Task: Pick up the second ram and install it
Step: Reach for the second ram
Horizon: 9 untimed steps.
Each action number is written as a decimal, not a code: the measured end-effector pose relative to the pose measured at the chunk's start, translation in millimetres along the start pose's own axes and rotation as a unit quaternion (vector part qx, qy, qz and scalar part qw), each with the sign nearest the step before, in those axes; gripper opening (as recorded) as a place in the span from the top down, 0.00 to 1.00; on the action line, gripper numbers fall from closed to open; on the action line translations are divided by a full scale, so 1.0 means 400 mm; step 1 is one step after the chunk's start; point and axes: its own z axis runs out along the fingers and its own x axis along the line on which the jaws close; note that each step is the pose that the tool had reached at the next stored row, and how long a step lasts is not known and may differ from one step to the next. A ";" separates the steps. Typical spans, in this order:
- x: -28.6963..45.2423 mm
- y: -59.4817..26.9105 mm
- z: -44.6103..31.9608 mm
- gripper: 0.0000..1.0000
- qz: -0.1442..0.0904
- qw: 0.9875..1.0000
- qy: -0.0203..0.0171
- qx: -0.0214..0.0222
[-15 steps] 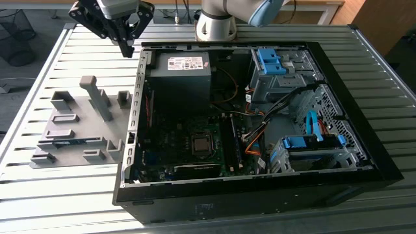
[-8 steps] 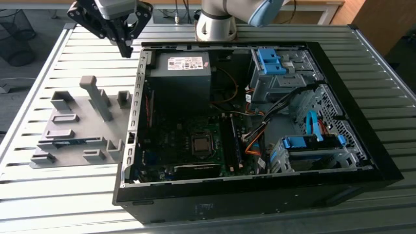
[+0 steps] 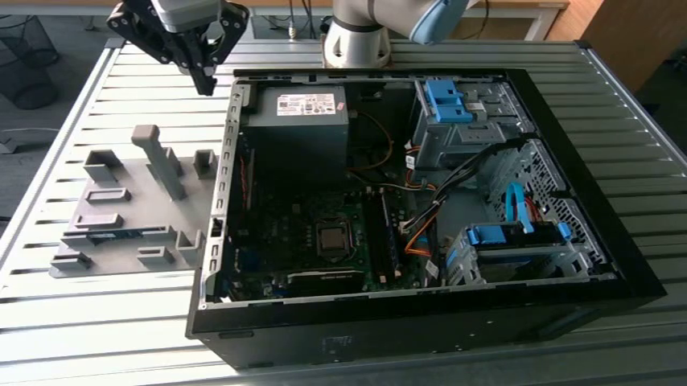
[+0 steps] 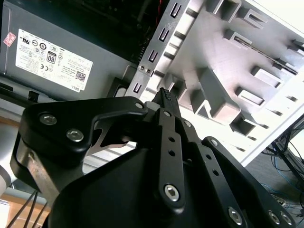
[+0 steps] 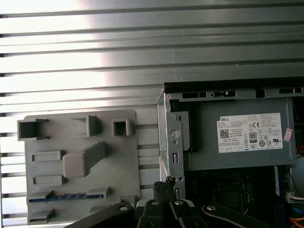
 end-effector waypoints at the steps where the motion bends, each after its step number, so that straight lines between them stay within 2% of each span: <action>1: 0.001 0.000 0.000 0.89 0.000 1.000 0.000 0.000; 9: 0.009 -0.001 0.000 0.89 0.000 1.000 0.000 0.000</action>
